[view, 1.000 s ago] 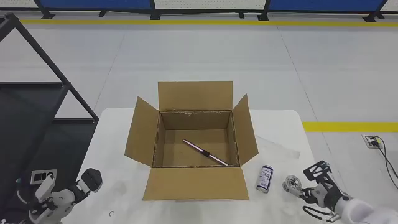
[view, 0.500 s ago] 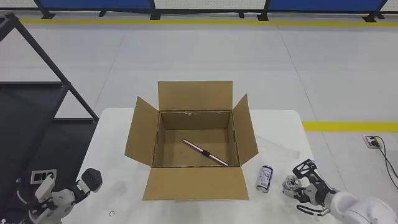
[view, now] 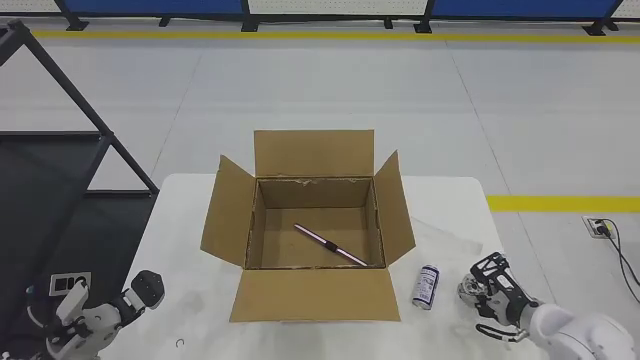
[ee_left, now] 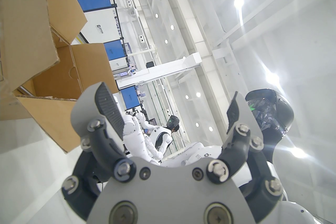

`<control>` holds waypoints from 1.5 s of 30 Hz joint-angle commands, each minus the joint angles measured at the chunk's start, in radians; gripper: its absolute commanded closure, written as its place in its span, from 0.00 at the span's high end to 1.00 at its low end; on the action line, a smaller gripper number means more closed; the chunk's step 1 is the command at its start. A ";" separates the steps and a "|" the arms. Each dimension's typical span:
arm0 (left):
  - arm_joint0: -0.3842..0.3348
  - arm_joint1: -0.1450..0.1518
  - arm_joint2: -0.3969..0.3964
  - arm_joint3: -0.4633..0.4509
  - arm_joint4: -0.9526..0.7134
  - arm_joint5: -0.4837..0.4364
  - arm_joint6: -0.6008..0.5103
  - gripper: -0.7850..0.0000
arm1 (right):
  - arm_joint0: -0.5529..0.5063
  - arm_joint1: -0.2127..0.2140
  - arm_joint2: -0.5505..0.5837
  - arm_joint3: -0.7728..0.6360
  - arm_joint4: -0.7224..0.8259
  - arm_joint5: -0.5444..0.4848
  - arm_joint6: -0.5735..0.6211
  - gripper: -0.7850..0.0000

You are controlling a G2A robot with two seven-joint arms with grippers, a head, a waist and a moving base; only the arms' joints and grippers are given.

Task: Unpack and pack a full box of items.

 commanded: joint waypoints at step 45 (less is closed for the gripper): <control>0.000 0.000 0.000 0.000 0.000 0.000 0.000 1.00 | 0.443 -0.013 -0.535 -0.530 0.115 0.136 0.131 0.00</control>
